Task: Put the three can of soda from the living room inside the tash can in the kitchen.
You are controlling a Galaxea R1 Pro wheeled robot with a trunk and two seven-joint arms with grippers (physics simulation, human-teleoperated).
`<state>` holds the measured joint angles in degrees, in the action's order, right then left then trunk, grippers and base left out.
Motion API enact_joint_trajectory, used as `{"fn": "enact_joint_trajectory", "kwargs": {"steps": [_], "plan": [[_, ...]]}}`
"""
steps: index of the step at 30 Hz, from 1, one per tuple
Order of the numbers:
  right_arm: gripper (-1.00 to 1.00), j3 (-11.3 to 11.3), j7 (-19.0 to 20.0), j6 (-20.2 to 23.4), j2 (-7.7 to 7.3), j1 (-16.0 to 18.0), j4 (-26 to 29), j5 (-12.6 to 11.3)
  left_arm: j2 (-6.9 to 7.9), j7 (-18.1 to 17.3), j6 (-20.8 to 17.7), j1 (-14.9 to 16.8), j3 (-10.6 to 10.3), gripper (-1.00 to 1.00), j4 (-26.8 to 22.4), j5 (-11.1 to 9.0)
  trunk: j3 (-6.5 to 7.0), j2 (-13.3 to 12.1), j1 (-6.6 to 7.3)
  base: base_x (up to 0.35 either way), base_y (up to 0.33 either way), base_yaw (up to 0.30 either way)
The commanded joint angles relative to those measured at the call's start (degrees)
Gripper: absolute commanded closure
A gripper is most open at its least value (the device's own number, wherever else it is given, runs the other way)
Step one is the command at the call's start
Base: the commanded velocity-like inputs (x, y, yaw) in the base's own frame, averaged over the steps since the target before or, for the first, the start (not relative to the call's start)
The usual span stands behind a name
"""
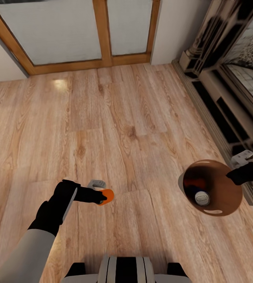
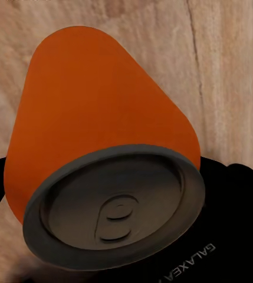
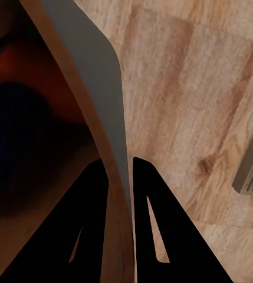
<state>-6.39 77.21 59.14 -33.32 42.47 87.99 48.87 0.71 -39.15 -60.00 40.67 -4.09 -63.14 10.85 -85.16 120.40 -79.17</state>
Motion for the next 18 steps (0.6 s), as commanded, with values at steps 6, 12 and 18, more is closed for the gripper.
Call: {"fn": "enact_joint_trajectory", "kwargs": {"steps": [6,12,18], "plan": [[1.0,-0.15,0.88,0.28,-0.07,0.02,-0.01,-0.15,1.22,-0.91,0.0,0.15,-0.02,1.0,0.4,0.14,1.08,-2.42,1.32,0.0,0.0,0.0],[1.0,-0.05,2.1,0.28,0.0,0.02,-0.01,-0.22,7.81,-10.88,0.0,2.17,-0.11,1.0,4.87,0.22,2.16,-4.83,2.64,0.0,0.0,0.0],[1.0,-0.16,3.3,0.28,-0.07,0.04,-0.01,-0.22,11.8,-21.05,0.0,8.35,-0.33,1.0,11.83,0.42,3.24,-7.23,3.96,0.0,0.0,0.0]]}}
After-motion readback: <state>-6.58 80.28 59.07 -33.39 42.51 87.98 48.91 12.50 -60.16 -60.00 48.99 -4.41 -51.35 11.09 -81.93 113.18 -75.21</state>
